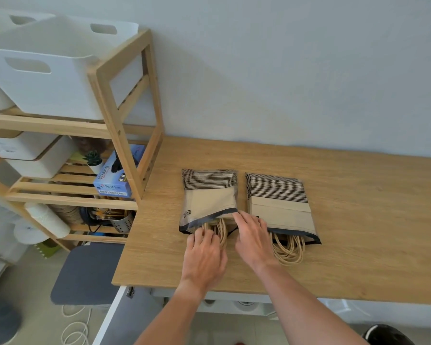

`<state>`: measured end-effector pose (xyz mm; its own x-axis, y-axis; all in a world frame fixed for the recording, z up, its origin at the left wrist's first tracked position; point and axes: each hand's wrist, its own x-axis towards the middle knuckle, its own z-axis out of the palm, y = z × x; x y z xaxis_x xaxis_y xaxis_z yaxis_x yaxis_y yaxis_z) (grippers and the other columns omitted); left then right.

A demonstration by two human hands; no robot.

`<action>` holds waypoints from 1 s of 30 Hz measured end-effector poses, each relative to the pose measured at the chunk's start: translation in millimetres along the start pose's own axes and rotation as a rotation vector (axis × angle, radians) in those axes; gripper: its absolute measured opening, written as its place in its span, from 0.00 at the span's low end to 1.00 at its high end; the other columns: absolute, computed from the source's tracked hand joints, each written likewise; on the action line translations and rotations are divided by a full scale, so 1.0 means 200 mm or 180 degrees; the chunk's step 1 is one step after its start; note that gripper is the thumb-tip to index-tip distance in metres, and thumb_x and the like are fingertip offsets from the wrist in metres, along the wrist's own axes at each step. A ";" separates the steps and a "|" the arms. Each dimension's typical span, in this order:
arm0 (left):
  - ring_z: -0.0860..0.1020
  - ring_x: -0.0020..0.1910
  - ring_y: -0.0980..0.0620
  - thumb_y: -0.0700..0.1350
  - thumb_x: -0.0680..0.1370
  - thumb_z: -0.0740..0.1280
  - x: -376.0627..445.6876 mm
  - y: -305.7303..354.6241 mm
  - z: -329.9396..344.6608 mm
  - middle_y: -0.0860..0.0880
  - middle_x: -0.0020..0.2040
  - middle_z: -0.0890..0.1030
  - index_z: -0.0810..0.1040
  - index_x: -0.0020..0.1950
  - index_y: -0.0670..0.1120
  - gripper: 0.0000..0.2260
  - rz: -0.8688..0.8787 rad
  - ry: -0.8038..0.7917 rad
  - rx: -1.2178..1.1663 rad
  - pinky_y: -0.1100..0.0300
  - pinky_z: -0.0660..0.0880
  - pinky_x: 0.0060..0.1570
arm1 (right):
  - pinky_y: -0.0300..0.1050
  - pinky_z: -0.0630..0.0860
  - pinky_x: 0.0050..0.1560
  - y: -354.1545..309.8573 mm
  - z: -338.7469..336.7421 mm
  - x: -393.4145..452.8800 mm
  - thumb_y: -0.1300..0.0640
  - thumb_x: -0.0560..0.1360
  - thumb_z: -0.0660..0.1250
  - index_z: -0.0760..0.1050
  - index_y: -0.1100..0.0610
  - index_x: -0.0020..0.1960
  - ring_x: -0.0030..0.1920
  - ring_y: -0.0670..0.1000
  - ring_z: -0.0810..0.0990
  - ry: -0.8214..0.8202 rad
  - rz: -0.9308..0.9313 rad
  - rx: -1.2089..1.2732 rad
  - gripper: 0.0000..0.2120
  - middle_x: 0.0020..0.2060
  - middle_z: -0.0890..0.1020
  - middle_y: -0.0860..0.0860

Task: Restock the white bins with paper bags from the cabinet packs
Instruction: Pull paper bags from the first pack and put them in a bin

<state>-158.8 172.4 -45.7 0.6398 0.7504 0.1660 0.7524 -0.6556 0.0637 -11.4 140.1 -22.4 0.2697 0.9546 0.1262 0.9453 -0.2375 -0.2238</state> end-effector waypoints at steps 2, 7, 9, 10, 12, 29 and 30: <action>0.73 0.58 0.41 0.56 0.81 0.55 -0.04 0.00 0.03 0.44 0.54 0.78 0.75 0.53 0.45 0.17 0.0352 -0.0222 0.0164 0.46 0.72 0.54 | 0.50 0.66 0.70 -0.01 -0.01 0.02 0.72 0.70 0.68 0.67 0.54 0.71 0.66 0.52 0.72 0.0001 -0.0076 0.0074 0.31 0.65 0.76 0.51; 0.73 0.51 0.47 0.56 0.82 0.52 -0.08 -0.06 0.03 0.51 0.46 0.78 0.73 0.47 0.49 0.16 0.0718 0.0320 -0.0460 0.54 0.76 0.46 | 0.52 0.67 0.68 0.00 -0.02 0.06 0.71 0.69 0.70 0.61 0.54 0.73 0.64 0.54 0.73 -0.0238 -0.0051 -0.0084 0.37 0.64 0.72 0.52; 0.70 0.48 0.51 0.55 0.84 0.50 -0.10 -0.12 0.03 0.53 0.43 0.75 0.71 0.45 0.49 0.16 0.0659 0.0593 -0.1069 0.55 0.73 0.47 | 0.53 0.67 0.68 0.01 -0.02 0.06 0.66 0.69 0.74 0.63 0.54 0.71 0.65 0.55 0.73 -0.0333 -0.0090 -0.0161 0.35 0.65 0.72 0.52; 0.68 0.46 0.51 0.55 0.84 0.49 -0.11 -0.15 0.03 0.53 0.42 0.73 0.71 0.45 0.49 0.17 0.0679 0.0644 -0.1305 0.54 0.72 0.50 | 0.53 0.67 0.68 0.01 -0.02 0.06 0.62 0.70 0.75 0.64 0.54 0.70 0.65 0.55 0.72 -0.0376 -0.0125 -0.0190 0.33 0.66 0.72 0.52; 0.66 0.43 0.52 0.54 0.85 0.48 -0.13 -0.19 0.03 0.55 0.40 0.69 0.70 0.44 0.48 0.17 0.0709 0.0716 -0.1547 0.52 0.71 0.53 | 0.54 0.67 0.69 0.01 -0.01 0.06 0.55 0.72 0.75 0.66 0.55 0.69 0.65 0.55 0.72 -0.0433 -0.0194 -0.0178 0.30 0.66 0.71 0.52; 0.72 0.42 0.51 0.55 0.79 0.66 -0.08 -0.12 0.01 0.50 0.42 0.77 0.76 0.39 0.44 0.16 0.1058 0.1007 -0.2091 0.59 0.73 0.45 | 0.55 0.71 0.64 -0.04 -0.01 0.03 0.60 0.74 0.71 0.68 0.53 0.66 0.63 0.58 0.72 -0.0560 -0.0356 -0.0648 0.23 0.73 0.56 0.62; 0.75 0.44 0.51 0.55 0.79 0.66 -0.08 -0.13 0.00 0.48 0.48 0.79 0.78 0.41 0.43 0.16 0.1144 0.0945 -0.2162 0.60 0.75 0.47 | 0.55 0.72 0.63 -0.05 -0.02 0.03 0.62 0.74 0.72 0.71 0.54 0.63 0.61 0.56 0.74 -0.0597 -0.0349 -0.0713 0.20 0.75 0.53 0.62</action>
<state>-189.4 177.9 -50.7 0.6839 0.4939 0.5370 0.1899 -0.8312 0.5226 -17.9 147.6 -15.7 0.1451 0.9883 -0.0475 0.9894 -0.1451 0.0024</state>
